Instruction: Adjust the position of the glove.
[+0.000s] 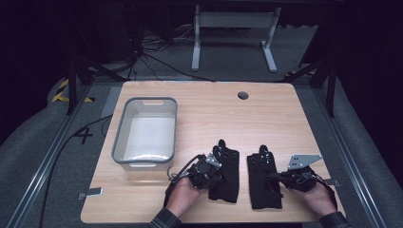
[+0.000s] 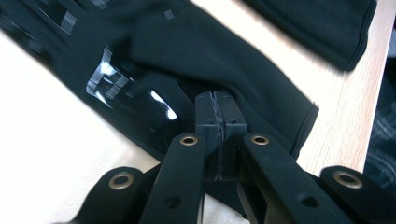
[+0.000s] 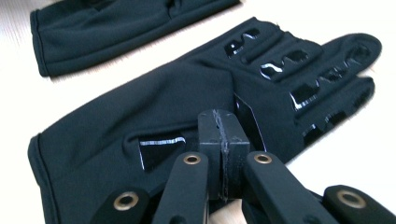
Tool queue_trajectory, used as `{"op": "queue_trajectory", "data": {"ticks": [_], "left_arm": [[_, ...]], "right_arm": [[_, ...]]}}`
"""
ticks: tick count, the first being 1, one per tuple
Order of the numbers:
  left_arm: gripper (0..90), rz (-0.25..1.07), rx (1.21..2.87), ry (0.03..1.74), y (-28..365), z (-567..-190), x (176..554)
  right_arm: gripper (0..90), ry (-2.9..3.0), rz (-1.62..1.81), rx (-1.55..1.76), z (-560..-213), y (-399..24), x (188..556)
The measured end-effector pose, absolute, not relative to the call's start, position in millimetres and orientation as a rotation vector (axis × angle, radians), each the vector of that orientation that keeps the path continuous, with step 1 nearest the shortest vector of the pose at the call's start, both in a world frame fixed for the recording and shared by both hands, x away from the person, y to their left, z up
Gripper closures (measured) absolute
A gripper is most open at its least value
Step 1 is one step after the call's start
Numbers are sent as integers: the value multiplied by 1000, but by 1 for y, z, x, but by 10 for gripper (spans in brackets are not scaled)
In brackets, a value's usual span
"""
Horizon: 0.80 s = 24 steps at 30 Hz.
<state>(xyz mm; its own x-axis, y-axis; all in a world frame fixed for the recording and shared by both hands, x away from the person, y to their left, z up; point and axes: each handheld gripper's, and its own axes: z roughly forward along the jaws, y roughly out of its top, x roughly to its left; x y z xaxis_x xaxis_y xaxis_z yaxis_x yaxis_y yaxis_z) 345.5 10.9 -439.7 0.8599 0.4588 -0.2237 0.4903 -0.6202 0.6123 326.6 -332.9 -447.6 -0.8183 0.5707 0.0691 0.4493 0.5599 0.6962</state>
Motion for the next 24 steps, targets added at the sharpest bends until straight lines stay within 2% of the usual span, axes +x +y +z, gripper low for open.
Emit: {"op": "queue_trajectory", "data": {"ticks": [3, 8, 24], "left_arm": [[896, -3, 2319, 719, 13, -440, 357], [897, 0, 2364, 742, 8, -452, 367], [898, -23, 2377, 705, 7, -452, 356]], "right_arm": [[900, 2629, 1096, 881, -449, -337, 325], [900, 2652, 1075, 881, -453, -335, 326], [900, 2653, 1080, 860, -454, -321, 331]]}}
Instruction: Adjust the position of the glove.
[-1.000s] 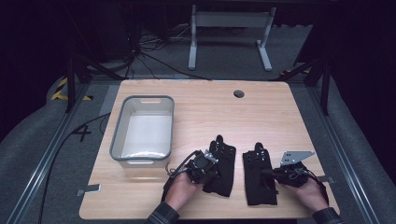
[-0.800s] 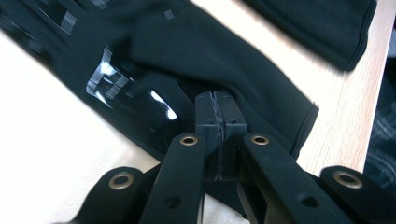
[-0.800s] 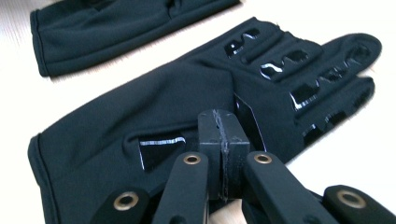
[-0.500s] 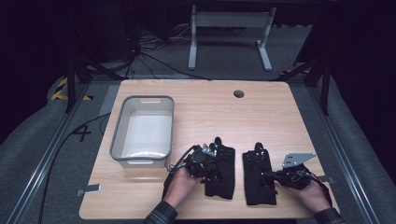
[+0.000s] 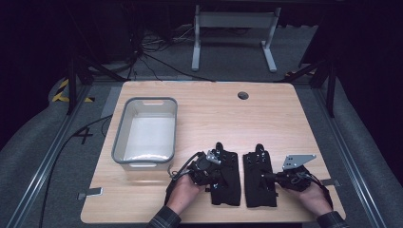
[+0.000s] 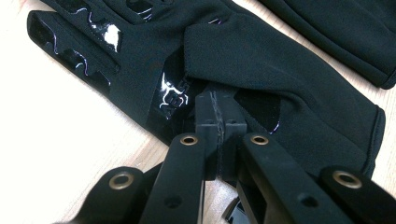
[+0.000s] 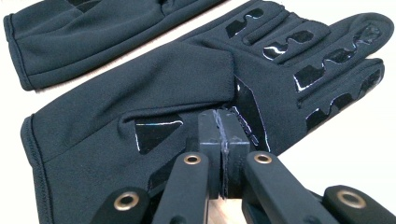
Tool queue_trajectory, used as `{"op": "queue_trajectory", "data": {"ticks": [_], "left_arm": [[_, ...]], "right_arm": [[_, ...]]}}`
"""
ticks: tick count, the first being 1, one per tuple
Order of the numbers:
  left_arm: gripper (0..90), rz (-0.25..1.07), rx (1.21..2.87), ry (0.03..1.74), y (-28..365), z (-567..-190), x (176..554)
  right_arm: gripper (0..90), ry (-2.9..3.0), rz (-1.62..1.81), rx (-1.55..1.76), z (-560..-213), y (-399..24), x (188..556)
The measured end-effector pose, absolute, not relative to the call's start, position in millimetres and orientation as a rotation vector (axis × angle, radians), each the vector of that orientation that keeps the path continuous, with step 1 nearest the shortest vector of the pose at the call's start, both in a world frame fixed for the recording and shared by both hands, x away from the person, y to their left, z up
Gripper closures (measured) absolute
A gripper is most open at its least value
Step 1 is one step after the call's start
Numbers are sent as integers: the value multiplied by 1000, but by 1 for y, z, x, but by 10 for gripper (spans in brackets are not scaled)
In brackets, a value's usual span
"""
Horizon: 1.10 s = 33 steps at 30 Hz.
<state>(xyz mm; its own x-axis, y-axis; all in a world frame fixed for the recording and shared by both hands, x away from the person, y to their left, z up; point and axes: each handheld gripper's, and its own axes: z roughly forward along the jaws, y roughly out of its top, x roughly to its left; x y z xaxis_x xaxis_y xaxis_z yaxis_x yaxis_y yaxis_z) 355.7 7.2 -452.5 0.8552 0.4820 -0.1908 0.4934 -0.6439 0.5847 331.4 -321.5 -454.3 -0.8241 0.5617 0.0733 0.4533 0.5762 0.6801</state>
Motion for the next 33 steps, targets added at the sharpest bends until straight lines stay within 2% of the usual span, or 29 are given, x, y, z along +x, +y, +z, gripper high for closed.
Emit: {"op": "queue_trajectory", "data": {"ticks": [16, 23, 33], "left_arm": [[897, -28, 2375, 677, 3, -453, 354], [865, 2, 2323, 717, 17, -445, 352], [661, 15, 2283, 813, 28, -450, 356]], "right_arm": [[900, 2660, 1083, 839, -455, -312, 336], [900, 2643, 1100, 823, -450, -316, 332], [900, 2632, 1118, 847, -450, -332, 313]]}}
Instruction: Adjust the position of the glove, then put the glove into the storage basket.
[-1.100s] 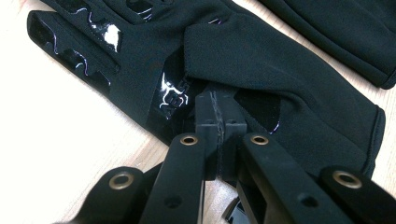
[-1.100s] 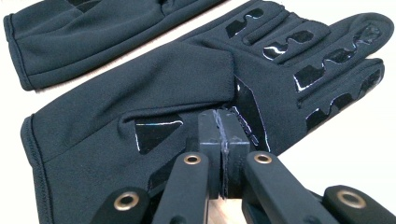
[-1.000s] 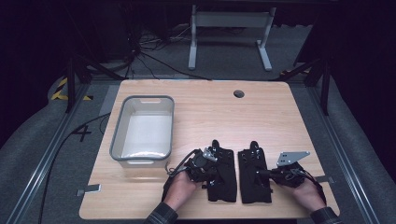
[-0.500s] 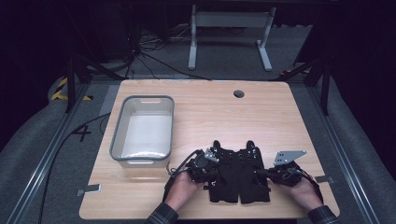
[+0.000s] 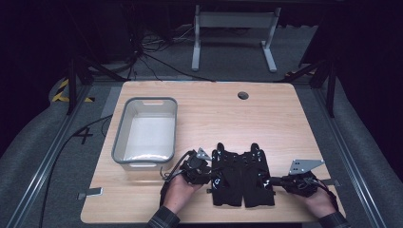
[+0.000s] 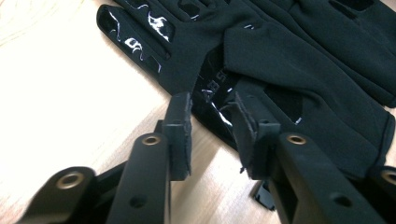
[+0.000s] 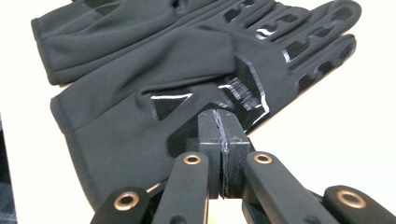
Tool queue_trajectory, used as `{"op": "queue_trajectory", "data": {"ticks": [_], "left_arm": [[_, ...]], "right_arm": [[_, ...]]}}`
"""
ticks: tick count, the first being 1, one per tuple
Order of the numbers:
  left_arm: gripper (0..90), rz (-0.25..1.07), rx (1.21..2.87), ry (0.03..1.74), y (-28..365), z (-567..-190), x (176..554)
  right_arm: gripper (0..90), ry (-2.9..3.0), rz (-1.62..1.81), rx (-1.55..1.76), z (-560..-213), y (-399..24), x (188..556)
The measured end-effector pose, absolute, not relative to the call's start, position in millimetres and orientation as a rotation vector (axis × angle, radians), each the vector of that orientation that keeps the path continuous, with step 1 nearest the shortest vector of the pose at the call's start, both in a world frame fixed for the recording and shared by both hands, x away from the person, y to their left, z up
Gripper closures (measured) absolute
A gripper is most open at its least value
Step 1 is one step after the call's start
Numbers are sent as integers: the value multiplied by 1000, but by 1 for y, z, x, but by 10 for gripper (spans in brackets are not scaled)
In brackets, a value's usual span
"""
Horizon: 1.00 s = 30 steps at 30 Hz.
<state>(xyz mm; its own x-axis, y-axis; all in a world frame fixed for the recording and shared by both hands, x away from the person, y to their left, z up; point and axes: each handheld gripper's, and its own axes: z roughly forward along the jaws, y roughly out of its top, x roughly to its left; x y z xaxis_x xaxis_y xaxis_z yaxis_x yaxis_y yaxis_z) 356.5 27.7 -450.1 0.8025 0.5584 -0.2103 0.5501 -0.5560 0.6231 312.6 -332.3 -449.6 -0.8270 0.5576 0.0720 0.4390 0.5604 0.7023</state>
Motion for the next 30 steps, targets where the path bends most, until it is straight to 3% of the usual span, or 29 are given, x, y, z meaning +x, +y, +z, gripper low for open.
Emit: {"op": "queue_trajectory", "data": {"ticks": [6, 10, 22, 30], "left_arm": [[543, 45, 2272, 854, 18, -456, 365], [538, 73, 2279, 859, 16, -457, 365], [828, 60, 2277, 850, 14, -456, 364], [859, -15, 2203, 861, 21, -447, 365]], "right_arm": [[900, 2663, 1102, 811, -451, -325, 309], [900, 2670, 1098, 813, -453, -325, 310], [900, 2680, 1100, 812, -454, -324, 311], [900, 2685, 1103, 805, -454, -323, 312]]}}
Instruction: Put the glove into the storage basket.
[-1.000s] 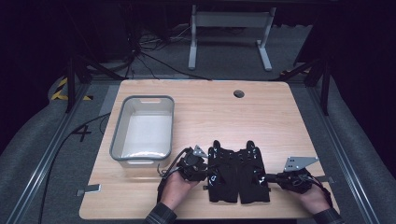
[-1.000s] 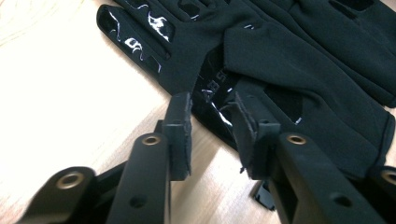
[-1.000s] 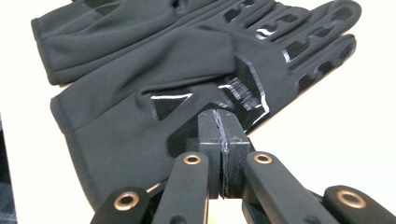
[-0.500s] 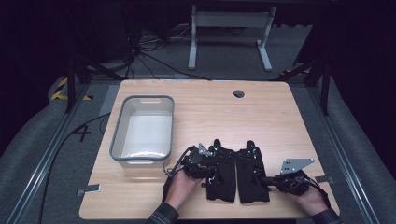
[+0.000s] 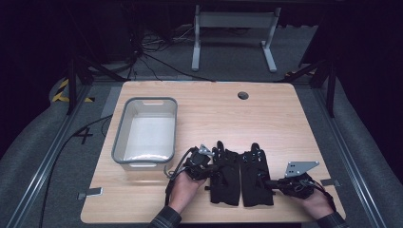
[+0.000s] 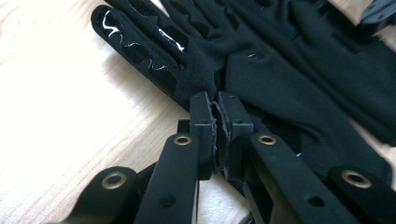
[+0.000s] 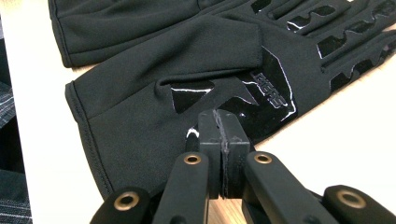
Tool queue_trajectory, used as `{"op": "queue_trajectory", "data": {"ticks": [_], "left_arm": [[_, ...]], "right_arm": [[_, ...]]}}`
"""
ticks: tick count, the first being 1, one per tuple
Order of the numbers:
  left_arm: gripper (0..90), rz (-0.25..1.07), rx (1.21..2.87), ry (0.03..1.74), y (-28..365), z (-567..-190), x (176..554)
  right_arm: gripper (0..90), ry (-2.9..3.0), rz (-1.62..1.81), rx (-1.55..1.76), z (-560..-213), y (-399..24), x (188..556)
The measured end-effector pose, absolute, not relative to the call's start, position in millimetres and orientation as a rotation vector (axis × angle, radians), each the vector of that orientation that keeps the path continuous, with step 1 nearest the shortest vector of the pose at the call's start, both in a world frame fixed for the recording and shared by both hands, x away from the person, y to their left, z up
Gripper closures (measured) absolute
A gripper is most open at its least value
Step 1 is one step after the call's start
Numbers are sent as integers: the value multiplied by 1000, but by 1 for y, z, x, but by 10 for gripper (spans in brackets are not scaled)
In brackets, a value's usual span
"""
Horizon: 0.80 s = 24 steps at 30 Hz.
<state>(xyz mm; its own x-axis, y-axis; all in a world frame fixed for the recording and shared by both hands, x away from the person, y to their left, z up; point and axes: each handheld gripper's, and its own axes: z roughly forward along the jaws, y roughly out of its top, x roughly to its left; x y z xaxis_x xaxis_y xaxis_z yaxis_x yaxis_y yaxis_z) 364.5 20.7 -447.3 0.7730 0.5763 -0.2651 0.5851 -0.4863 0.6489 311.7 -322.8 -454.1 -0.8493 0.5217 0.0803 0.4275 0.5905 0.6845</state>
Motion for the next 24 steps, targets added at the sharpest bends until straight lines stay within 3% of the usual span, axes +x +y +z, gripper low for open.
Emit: {"op": "queue_trajectory", "data": {"ticks": [24], "left_arm": [[862, -66, 2089, 864, 32, -430, 362]], "right_arm": [[900, 2704, 1116, 749, -455, -305, 320]]}}
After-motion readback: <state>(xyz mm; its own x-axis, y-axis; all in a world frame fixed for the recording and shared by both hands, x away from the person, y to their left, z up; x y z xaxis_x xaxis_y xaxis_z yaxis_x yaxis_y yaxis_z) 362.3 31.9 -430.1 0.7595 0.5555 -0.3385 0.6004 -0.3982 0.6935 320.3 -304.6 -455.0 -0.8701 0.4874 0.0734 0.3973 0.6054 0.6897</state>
